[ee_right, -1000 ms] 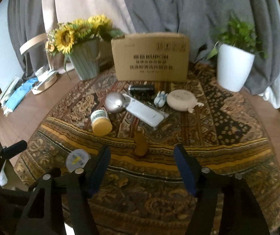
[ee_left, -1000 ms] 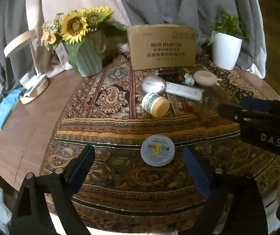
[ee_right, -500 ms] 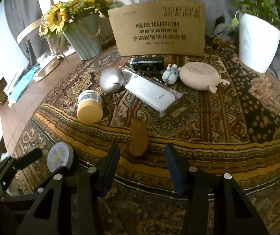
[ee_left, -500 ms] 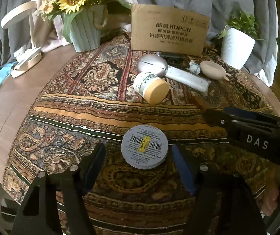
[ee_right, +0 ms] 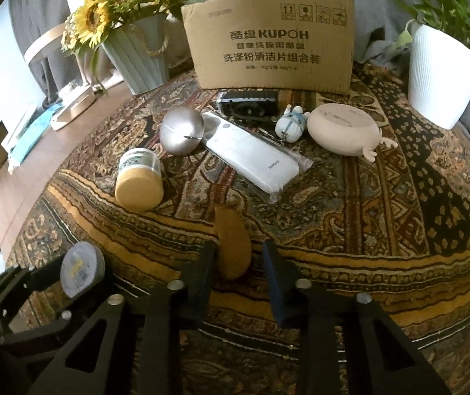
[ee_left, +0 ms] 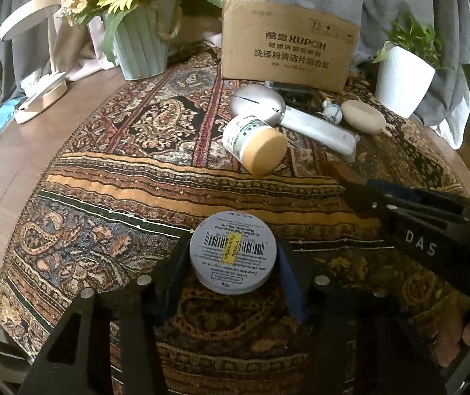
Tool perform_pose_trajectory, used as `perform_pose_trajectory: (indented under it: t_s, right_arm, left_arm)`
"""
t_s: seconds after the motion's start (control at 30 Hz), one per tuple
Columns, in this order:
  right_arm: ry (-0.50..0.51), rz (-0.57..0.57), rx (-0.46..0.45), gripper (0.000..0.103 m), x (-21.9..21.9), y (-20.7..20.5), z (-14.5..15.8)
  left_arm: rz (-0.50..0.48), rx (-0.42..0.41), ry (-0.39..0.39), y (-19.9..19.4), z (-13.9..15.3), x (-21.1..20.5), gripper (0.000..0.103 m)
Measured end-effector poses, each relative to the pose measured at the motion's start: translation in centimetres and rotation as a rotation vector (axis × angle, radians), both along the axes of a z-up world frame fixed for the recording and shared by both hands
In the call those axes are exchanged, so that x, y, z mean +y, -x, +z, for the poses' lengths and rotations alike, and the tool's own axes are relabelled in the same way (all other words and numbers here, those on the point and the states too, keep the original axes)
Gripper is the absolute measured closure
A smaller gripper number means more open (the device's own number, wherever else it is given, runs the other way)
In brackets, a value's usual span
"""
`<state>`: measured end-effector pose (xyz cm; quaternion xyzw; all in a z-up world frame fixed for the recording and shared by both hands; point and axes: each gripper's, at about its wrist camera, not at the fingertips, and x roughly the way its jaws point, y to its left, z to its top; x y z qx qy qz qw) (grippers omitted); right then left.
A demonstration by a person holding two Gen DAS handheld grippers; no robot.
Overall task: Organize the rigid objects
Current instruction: 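Lower the left gripper onto the round silver-lidded tin and close, then carry the tin with the left gripper into the cardboard box and release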
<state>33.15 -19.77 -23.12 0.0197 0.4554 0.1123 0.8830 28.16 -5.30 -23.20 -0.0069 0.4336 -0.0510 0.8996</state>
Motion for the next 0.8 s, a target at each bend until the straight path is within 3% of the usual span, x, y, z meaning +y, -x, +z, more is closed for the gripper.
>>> perform_pose_trajectory:
  t_s: [0.23, 0.8]
  right_arm:
    - [0.009, -0.008, -0.014, 0.079, -0.2, 0.6, 0.6]
    - [-0.003, -0.059, -0.131, 0.079, -0.7, 2.2, 6.0]
  left_arm:
    - [0.017, 0.01, 0.025, -0.5, 0.7, 0.3, 0.052]
    - [-0.008, -0.09, 0.035, -1.0, 6.2, -0.1, 0.052]
